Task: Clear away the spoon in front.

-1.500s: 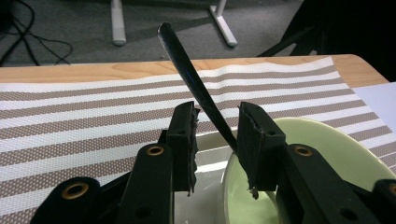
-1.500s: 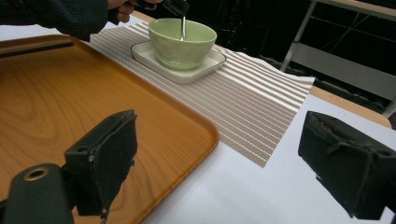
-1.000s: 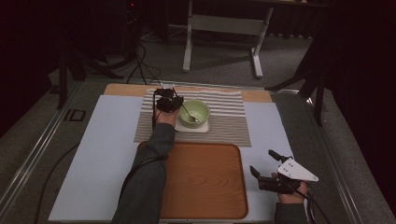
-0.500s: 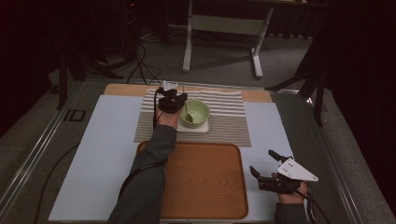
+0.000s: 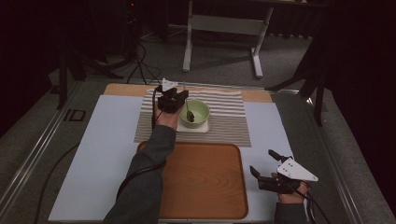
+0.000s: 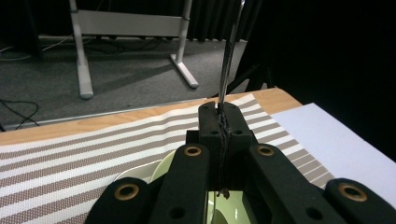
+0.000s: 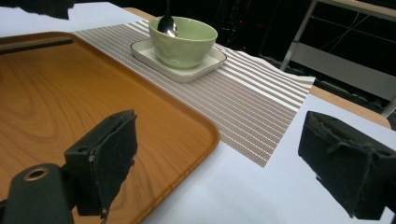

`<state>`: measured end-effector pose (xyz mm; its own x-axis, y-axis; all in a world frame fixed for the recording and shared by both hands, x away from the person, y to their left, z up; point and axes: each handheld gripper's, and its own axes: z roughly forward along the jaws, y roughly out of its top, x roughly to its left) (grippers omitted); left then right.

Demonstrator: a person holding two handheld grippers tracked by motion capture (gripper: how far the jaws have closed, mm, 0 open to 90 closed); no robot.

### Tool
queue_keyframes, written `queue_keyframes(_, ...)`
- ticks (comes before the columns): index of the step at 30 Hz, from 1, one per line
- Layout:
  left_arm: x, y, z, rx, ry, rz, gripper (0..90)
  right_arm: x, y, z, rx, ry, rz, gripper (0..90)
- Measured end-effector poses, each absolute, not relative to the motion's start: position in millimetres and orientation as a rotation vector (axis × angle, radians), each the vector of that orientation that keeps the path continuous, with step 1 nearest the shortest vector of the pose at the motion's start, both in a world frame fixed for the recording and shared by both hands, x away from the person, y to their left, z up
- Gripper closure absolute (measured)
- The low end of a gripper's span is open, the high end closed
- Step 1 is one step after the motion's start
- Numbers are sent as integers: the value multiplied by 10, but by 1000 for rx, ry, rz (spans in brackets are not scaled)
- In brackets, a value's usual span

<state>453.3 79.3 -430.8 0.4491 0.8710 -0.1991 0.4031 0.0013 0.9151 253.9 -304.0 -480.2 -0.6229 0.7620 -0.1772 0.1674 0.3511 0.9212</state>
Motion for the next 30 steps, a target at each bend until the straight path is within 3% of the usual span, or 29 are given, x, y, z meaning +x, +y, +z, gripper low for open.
queue_keyframes(30,3956,1032,-3976,1594,1063,573,899,2529,-3039,-4800,805,2010,1266,112)
